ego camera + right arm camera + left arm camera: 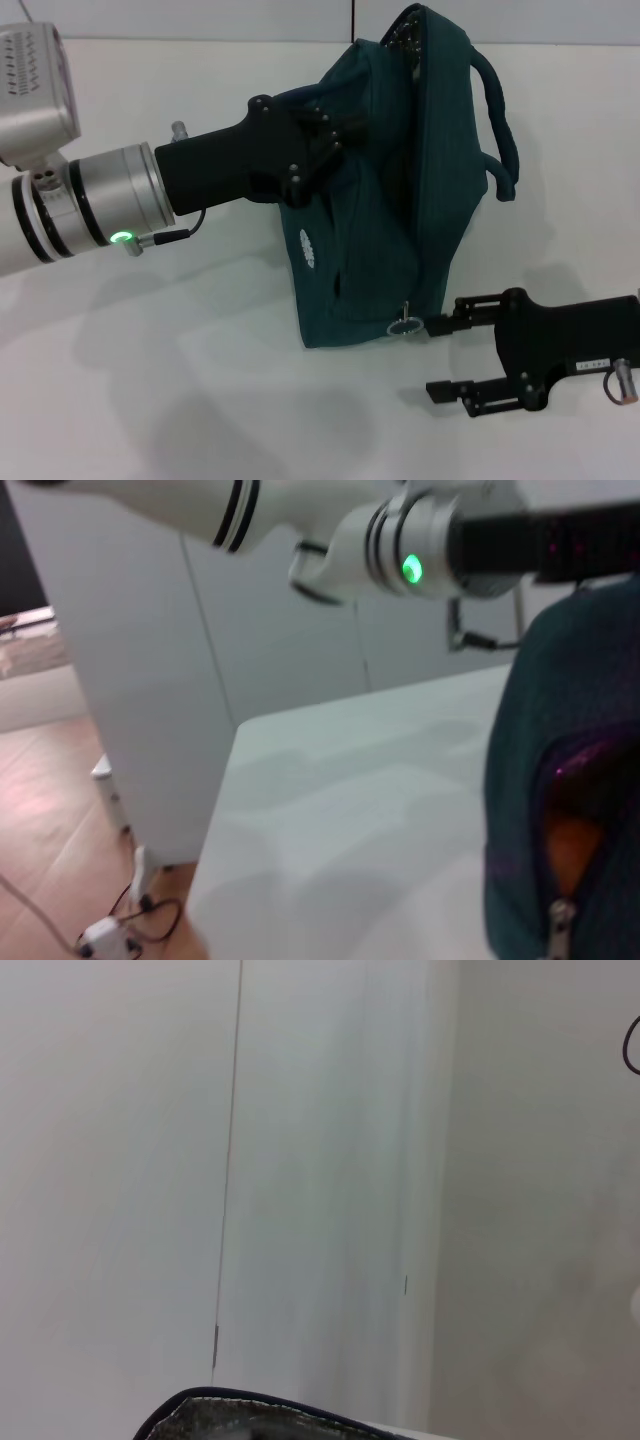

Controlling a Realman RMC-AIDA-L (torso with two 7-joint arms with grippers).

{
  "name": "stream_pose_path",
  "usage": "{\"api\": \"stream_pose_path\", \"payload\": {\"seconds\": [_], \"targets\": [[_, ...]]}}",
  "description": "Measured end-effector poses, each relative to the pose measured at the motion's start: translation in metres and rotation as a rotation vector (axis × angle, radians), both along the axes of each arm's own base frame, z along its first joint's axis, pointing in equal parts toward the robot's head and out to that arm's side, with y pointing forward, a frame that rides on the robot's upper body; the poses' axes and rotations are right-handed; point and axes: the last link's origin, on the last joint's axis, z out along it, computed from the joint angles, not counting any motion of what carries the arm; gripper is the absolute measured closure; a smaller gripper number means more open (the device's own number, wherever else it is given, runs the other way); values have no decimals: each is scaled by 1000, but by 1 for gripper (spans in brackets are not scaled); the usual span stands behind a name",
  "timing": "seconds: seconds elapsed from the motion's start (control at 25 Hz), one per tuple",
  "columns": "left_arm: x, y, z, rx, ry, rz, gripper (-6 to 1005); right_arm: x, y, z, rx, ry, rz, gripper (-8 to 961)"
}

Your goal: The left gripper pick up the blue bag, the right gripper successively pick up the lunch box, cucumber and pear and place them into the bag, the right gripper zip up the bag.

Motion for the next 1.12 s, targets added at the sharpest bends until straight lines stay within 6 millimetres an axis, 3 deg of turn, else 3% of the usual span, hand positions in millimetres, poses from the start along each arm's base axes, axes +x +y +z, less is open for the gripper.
{"api": "stream_pose_path", "payload": {"seconds": [0.36, 0.8, 1.12], "targets": [[1, 1, 0, 5, -3, -4, 957, 1, 8, -2, 50, -12, -18, 301], [2, 1, 0, 8, -2, -8, 946, -20, 8, -27, 0, -46, 65, 329], [1, 0, -1, 2, -5, -5, 937, -26, 11, -28, 25, -18, 63, 350]]}}
